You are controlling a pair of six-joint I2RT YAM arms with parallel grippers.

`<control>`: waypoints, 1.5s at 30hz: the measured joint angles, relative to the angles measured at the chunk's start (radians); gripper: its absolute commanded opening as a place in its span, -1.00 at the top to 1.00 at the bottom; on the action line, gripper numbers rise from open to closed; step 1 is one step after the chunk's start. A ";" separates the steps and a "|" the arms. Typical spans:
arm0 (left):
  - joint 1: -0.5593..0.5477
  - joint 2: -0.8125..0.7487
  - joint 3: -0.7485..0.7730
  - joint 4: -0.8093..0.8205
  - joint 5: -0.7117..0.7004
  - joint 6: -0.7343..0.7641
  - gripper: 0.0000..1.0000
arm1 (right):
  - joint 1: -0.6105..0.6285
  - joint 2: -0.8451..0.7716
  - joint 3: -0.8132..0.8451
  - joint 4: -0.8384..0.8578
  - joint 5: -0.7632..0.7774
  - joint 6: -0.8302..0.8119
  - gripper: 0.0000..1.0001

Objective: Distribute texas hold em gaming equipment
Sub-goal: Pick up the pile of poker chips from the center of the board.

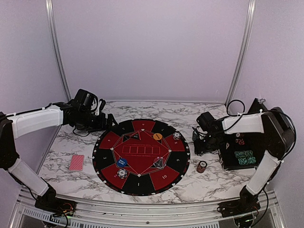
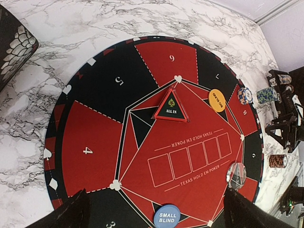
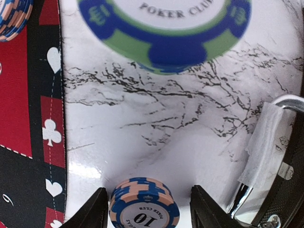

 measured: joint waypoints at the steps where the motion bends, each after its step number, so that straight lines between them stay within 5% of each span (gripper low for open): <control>1: 0.000 0.000 0.000 0.000 0.000 0.000 -0.98 | 0.002 0.000 0.000 -0.002 0.002 0.001 -0.12; 11: 0.000 0.002 0.000 0.000 0.007 0.000 -0.98 | 0.030 -0.001 0.000 -0.007 0.033 0.023 -0.08; 30: 0.000 0.002 0.000 0.000 0.007 -0.001 -0.98 | 0.055 -0.001 0.009 -0.035 0.035 0.046 0.32; 45: 0.000 0.002 0.000 0.000 0.007 -0.001 -0.98 | 0.073 -0.001 0.124 -0.116 0.068 0.045 0.34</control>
